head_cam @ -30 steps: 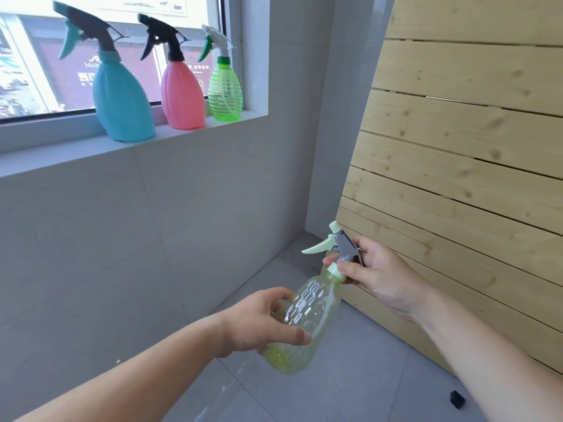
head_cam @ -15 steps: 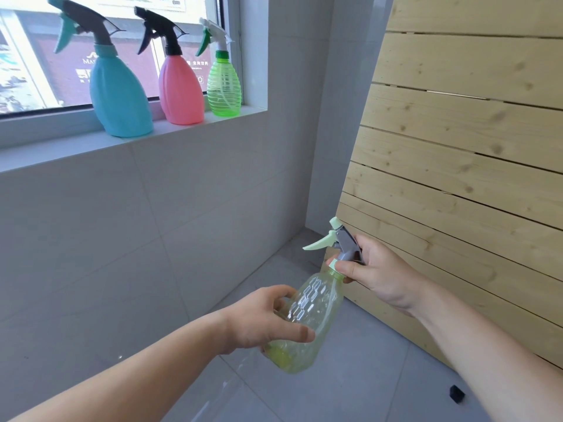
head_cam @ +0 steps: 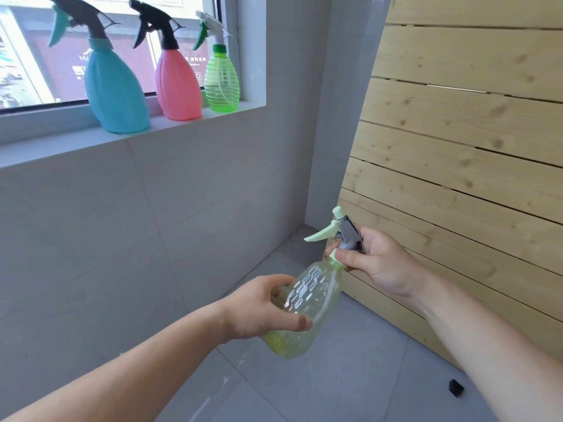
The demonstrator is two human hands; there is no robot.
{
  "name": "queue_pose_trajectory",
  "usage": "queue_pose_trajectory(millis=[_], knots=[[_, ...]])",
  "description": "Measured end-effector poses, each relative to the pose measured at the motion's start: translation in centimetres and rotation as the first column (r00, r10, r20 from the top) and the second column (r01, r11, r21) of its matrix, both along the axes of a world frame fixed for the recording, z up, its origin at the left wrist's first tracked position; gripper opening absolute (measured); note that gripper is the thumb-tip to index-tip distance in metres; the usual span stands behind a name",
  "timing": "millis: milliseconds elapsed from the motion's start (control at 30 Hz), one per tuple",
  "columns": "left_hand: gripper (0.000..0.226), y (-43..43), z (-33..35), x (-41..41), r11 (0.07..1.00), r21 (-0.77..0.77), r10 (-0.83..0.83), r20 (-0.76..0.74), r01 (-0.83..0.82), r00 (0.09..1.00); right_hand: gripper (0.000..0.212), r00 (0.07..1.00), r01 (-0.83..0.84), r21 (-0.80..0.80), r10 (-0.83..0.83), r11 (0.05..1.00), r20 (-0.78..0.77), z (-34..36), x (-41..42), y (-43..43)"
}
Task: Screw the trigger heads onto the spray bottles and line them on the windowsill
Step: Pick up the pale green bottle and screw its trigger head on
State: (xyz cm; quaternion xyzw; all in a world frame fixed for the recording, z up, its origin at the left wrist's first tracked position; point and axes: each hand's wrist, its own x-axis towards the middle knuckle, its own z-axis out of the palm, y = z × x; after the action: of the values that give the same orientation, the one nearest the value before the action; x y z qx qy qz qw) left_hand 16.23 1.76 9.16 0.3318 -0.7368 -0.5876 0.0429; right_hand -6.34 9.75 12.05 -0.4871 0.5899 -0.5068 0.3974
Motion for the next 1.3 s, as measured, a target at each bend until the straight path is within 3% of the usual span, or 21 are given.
queue_pose_trajectory(millis=[133, 200, 300, 400, 500, 567, 667, 800, 933, 1000, 1167, 1300], knots=[[0.047, 0.2, -0.2, 0.1, 1.000, 0.019, -0.002, 0.015, 0.001, 1.000, 0.020, 0.969, 0.151, -0.003, -0.149, 0.989, -0.198, -1.0, 0.7, -0.5], [0.049, 0.1, -0.1, 0.1, 1.000, 0.018, -0.002, 0.005, 0.002, 1.000, 0.020, 0.971, 0.175, -0.006, -0.174, 0.985, -0.163, -0.8, 0.9, -0.5], [0.048, -0.1, 0.1, 0.2, 1.000, 0.008, 0.000, -0.002, 0.000, 1.000, 0.029, 0.999, 0.036, 0.049, -0.036, 0.998, -0.004, -0.1, 0.6, -0.1], [0.043, -0.4, 0.0, 0.3, 1.000, 0.001, -0.002, -0.004, 0.002, 1.000, 0.017, 0.998, -0.020, 0.025, 0.018, 1.000, 0.059, 0.1, 0.3, 0.2], [0.044, -0.3, -0.2, 0.3, 1.000, 0.000, -0.010, -0.003, 0.010, 1.000, 0.013, 0.994, 0.094, 0.037, -0.092, 0.995, -0.051, -0.4, 0.6, -0.1], [0.047, -0.3, -0.4, 0.4, 1.000, 0.002, -0.011, 0.001, 0.011, 1.000, 0.021, 0.985, 0.145, 0.048, -0.140, 0.988, -0.100, -0.6, 0.9, -0.3], [0.049, -0.5, -0.4, 0.5, 1.000, 0.001, -0.005, -0.001, 0.005, 1.000, 0.035, 0.996, 0.086, 0.087, -0.084, 0.992, -0.030, -0.4, 1.0, -0.1], [0.044, -0.7, -0.2, 0.7, 1.000, -0.015, -0.014, -0.010, 0.014, 1.000, 0.029, 0.996, 0.037, 0.075, -0.042, 0.997, 0.075, -0.1, 0.7, 0.2], [0.043, -0.6, -0.4, 0.5, 1.000, -0.014, -0.015, -0.008, 0.015, 1.000, 0.019, 0.990, 0.137, 0.079, -0.134, 0.987, -0.040, 0.0, 1.6, -0.1], [0.045, -0.5, -0.4, 0.4, 1.000, -0.025, -0.015, -0.015, 0.014, 1.000, 0.027, 0.979, 0.193, 0.069, -0.187, 0.979, -0.084, -0.1, 1.8, -0.3], [0.048, -0.6, -0.3, 0.2, 0.998, -0.058, -0.005, -0.031, 0.004, 0.999, 0.033, 0.996, 0.075, 0.094, -0.079, 0.993, 0.045, 0.4, 0.7, 0.2], [0.051, -0.4, -0.5, 0.0, 0.996, -0.085, 0.016, -0.037, -0.019, 0.999, 0.025, 0.984, 0.156, 0.039, -0.152, 0.987, -0.091, 0.4, 0.9, -0.2]])
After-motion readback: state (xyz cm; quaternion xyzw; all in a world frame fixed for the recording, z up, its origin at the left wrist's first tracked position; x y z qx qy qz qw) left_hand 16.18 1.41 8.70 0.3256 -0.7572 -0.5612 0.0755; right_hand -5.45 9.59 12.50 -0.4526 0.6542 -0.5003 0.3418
